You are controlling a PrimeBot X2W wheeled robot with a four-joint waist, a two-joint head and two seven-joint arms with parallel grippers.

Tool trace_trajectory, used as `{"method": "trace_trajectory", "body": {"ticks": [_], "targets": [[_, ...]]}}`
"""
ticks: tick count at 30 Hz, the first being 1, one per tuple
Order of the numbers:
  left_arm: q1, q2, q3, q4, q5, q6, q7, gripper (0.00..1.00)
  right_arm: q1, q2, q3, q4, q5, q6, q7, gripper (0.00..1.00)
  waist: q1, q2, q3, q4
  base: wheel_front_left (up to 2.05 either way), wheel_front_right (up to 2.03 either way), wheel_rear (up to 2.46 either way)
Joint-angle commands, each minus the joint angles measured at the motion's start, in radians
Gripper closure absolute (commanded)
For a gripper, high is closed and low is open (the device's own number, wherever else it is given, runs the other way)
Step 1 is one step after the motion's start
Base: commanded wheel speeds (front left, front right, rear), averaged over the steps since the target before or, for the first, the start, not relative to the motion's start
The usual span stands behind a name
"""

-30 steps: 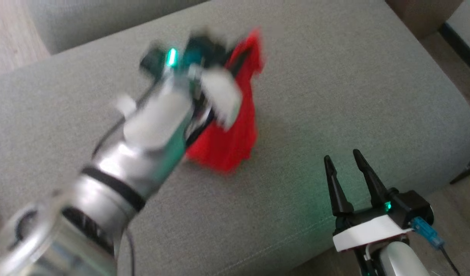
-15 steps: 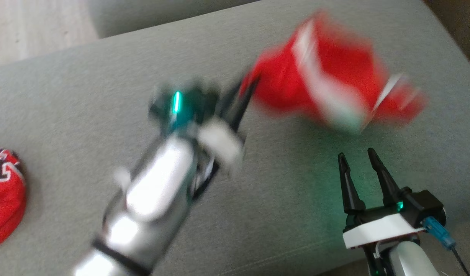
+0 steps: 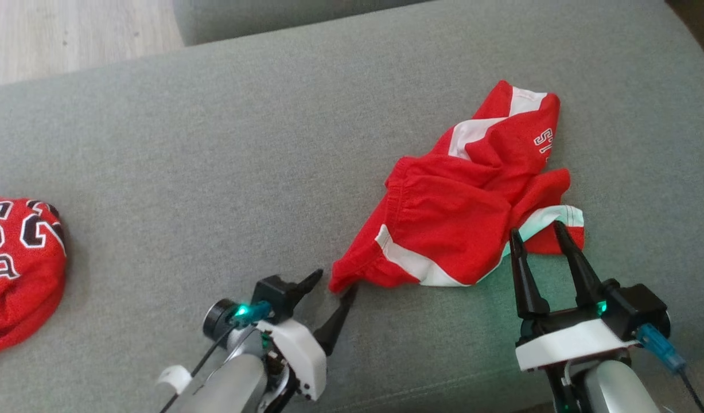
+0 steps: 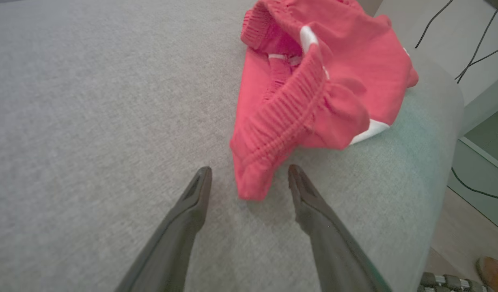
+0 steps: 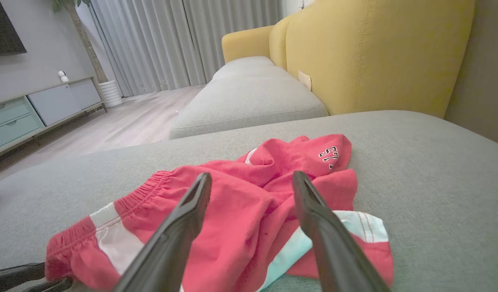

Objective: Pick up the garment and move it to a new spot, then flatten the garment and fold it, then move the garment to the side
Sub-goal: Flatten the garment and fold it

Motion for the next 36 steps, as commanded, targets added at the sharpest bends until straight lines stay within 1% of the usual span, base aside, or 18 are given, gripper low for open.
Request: {"method": "trace_trajectory", "body": {"ticks": [1,3,5,9,12,19,22,24,26,27,28,30,33,36], "targets": [[-0.032,0.016,0.026,-0.026,-0.012,-0.005,-0.006,0.0,-0.012,-0.006,0.018,-0.028,0.005,-0.001,-0.004,0.0,0.0,0.0,-0.008,-0.003,0.0,0.0,0.0],[-0.039,0.022,0.004,-0.036,-0.046,-0.006,-0.002,0.0,-0.005,-0.006,0.016,-0.029,0.007,-0.001,-0.004,0.0,0.0,0.0,-0.015,-0.006,0.0,0.0,0.0],[-0.061,0.036,-0.033,-0.07,-0.089,-0.006,0.027,0.0,0.0,-0.006,0.016,-0.029,0.008,-0.001,-0.004,0.0,0.0,0.0,-0.02,-0.008,0.0,0.0,0.0],[-0.133,0.07,-0.092,-0.138,-0.184,-0.006,0.136,0.0,0.005,-0.006,0.014,-0.03,0.008,-0.001,-0.004,0.0,0.0,0.0,-0.021,-0.018,0.0,0.0,0.0],[-0.202,0.09,-0.101,-0.142,-0.18,-0.003,0.202,0.0,0.005,-0.006,0.015,-0.03,0.006,-0.001,-0.004,0.0,0.0,0.0,-0.014,-0.03,0.0,0.0,0.0],[-0.271,0.089,-0.136,-0.168,-0.151,0.027,0.335,0.0,0.004,-0.006,0.009,-0.031,0.0,-0.001,-0.004,0.0,0.0,0.0,-0.001,-0.064,0.0,0.0,0.0],[-0.274,0.104,-0.155,-0.219,-0.145,0.036,0.403,0.0,0.01,-0.006,0.004,-0.034,-0.001,-0.001,-0.004,0.0,0.0,0.0,0.001,-0.074,0.0,0.0,0.0],[-0.268,0.117,-0.163,-0.269,-0.153,0.038,0.455,0.0,0.012,-0.006,0.0,-0.035,-0.001,-0.001,-0.004,0.0,0.0,0.0,0.002,-0.077,0.0,0.0,0.0],[-0.262,0.129,-0.16,-0.321,-0.166,0.049,0.497,0.0,0.014,-0.006,0.0,-0.035,-0.001,-0.001,-0.004,0.0,0.0,0.0,0.003,-0.079,0.0,0.0,0.0],[-0.259,0.136,-0.155,-0.341,-0.172,0.058,0.513,0.0,0.014,-0.006,0.001,-0.034,-0.001,-0.001,-0.004,0.0,0.0,0.0,0.003,-0.082,0.0,0.0,0.0],[-0.259,0.136,-0.155,-0.341,-0.172,0.058,0.513,0.0,0.014,-0.006,0.001,-0.034,-0.001,-0.001,-0.004,0.0,0.0,0.0,0.003,-0.082,0.0,0.0,0.0],[-0.254,0.153,-0.145,-0.365,-0.179,0.078,0.54,0.0,0.012,-0.006,0.01,-0.034,0.001,-0.001,-0.004,0.0,0.0,0.0,0.004,-0.091,0.0,0.0,0.0],[-0.234,0.164,-0.13,-0.404,-0.222,0.08,0.58,0.0,0.007,-0.006,0.017,-0.033,0.008,-0.001,-0.004,0.0,0.0,0.0,0.005,-0.101,0.0,0.0,0.0],[-0.217,0.183,-0.129,-0.441,-0.241,0.086,0.617,0.0,0.009,-0.006,0.013,-0.032,0.01,-0.001,-0.004,0.0,0.0,0.0,0.007,-0.105,0.0,0.0,0.0]]}}
